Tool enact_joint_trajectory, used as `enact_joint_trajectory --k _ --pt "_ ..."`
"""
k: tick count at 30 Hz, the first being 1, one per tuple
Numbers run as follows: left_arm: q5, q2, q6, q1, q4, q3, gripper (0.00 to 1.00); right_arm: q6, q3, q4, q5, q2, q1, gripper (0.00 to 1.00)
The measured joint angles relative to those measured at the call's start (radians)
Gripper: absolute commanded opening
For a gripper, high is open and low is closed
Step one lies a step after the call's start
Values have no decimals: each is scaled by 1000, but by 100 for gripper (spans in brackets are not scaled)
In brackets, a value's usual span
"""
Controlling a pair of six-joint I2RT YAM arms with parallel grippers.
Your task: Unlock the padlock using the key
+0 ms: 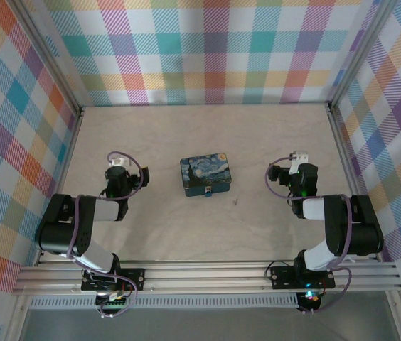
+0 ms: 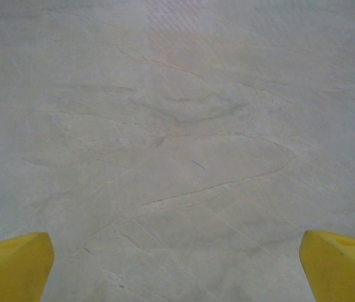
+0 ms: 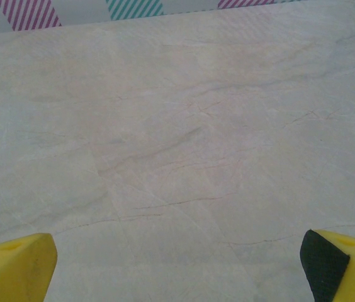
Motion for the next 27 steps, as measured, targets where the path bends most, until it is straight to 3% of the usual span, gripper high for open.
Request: enact_joint_trajectory --k 9,17,27 --pt "-24 -354 -81 -11 -257 45 100 56 156 -350 14 -257 0 100" --pt "83 -459 -322 -63 -552 159 100 176 343 -771 -30 -341 26 100" --pt "177 -521 -517 -206 -756 178 100 237 364 -1122 -35 -378 214 98"
